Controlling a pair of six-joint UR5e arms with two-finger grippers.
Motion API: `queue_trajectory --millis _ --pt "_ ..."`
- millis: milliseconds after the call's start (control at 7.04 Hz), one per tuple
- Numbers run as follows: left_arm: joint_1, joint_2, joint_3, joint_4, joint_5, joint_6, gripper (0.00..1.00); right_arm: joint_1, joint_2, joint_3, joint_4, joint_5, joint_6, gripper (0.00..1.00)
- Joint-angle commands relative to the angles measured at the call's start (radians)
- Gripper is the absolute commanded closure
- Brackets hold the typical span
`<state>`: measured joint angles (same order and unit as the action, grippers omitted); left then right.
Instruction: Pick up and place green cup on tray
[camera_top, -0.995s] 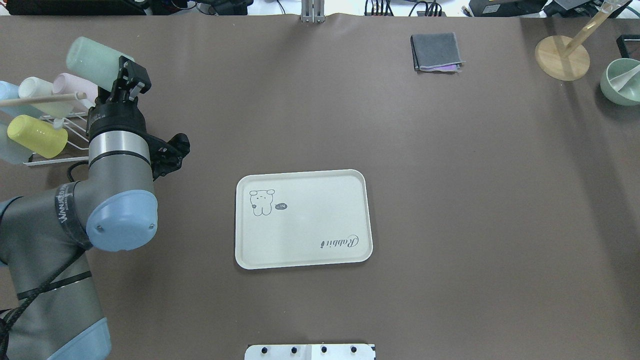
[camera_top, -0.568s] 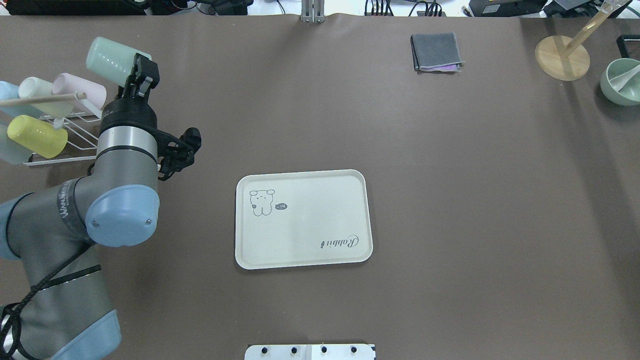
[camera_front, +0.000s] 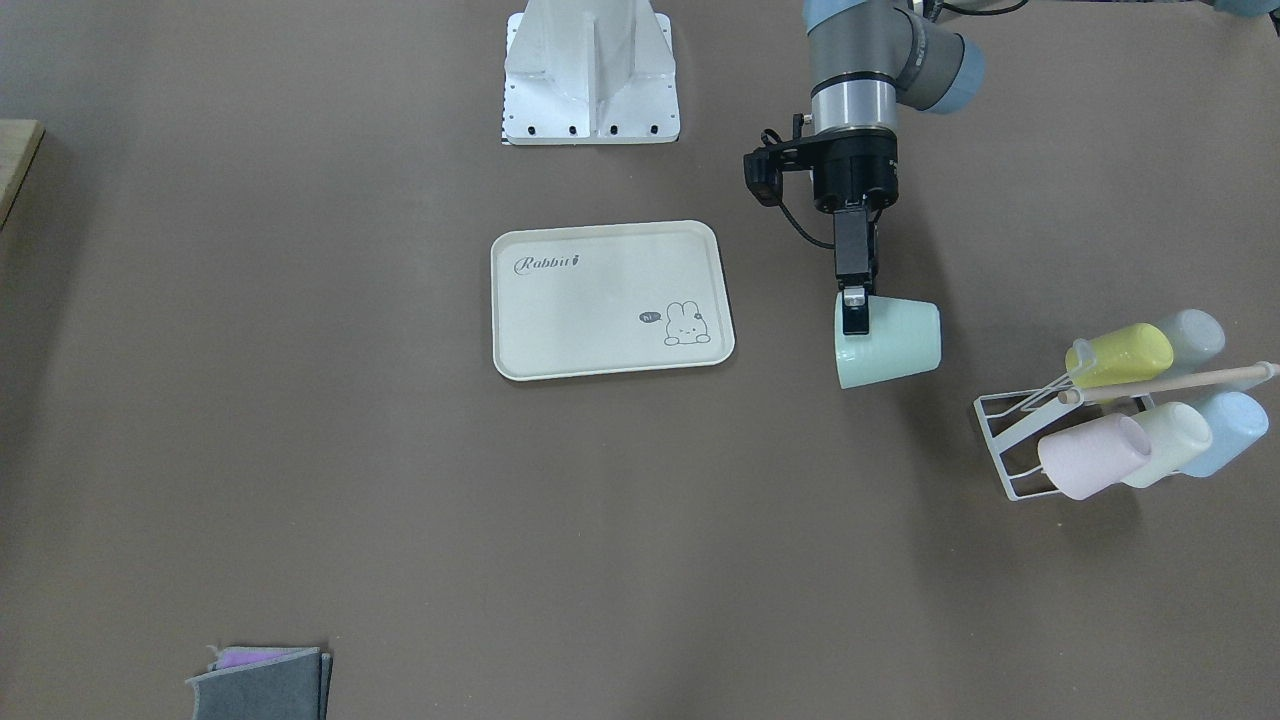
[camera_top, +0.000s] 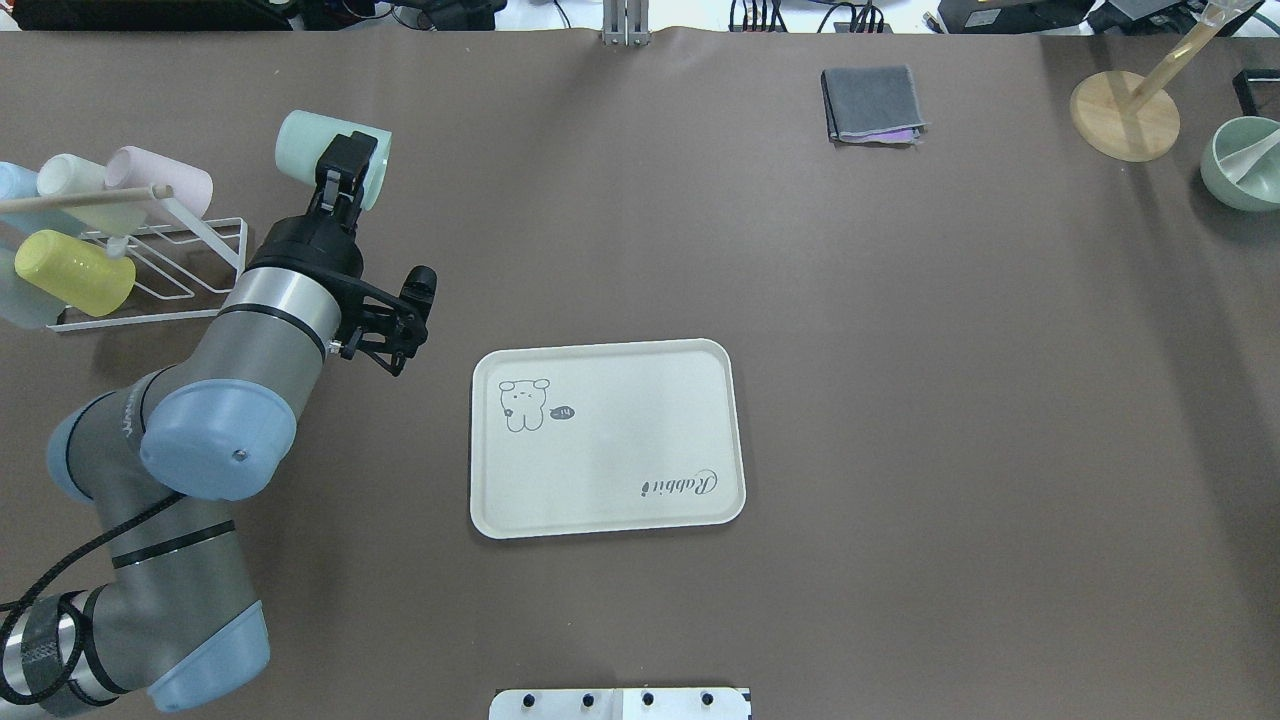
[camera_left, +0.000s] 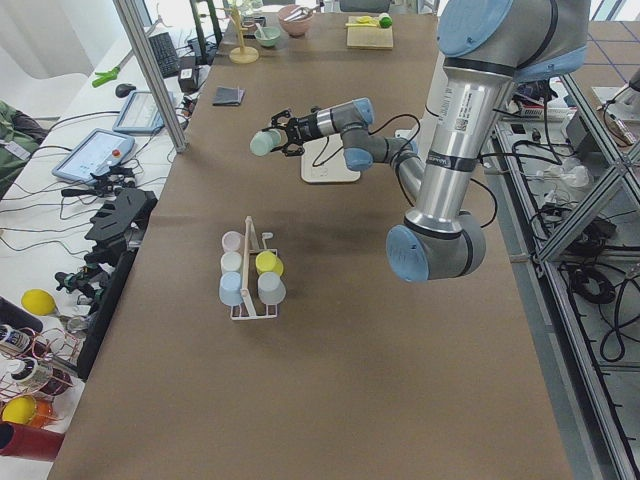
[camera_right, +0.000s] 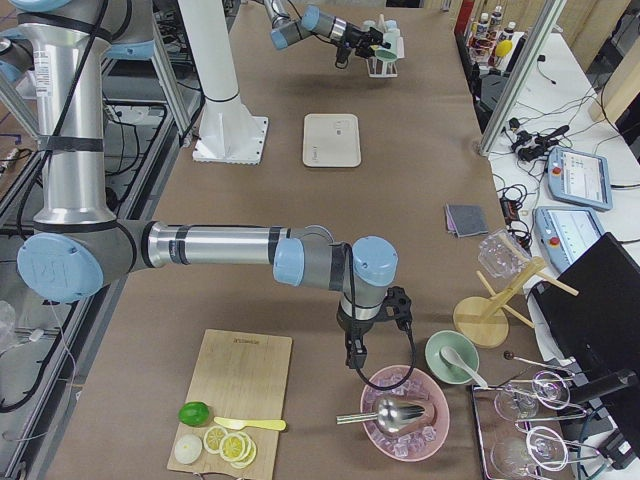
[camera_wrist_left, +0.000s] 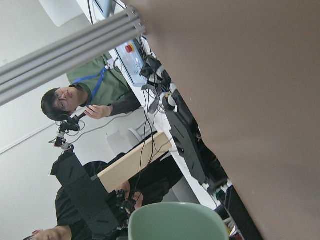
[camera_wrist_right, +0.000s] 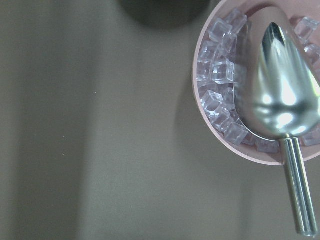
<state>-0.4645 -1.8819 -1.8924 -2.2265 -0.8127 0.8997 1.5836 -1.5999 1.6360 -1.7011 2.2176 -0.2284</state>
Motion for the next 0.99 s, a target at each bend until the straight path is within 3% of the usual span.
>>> queue_trajectory --millis 0,284,710,852 --pt "0.003 -0.014 0.018 -0.166 -0.249 -0.161 0.58 -0.001 0.000 -0.001 0.001 -0.001 0.001 0.00" --pt "0.006 -0.054 0.102 -0.406 -0.490 -0.348 0.59 -0.001 0.000 -0.002 0.001 -0.001 0.000 0.00" --pt "0.055 -0.088 0.153 -0.603 -0.648 -0.745 0.60 -0.001 -0.002 -0.015 0.000 -0.003 0.000 0.00" --pt "0.056 -0.103 0.215 -0.727 -0.693 -0.875 0.60 -0.001 -0.002 -0.016 0.000 -0.003 0.000 0.00"
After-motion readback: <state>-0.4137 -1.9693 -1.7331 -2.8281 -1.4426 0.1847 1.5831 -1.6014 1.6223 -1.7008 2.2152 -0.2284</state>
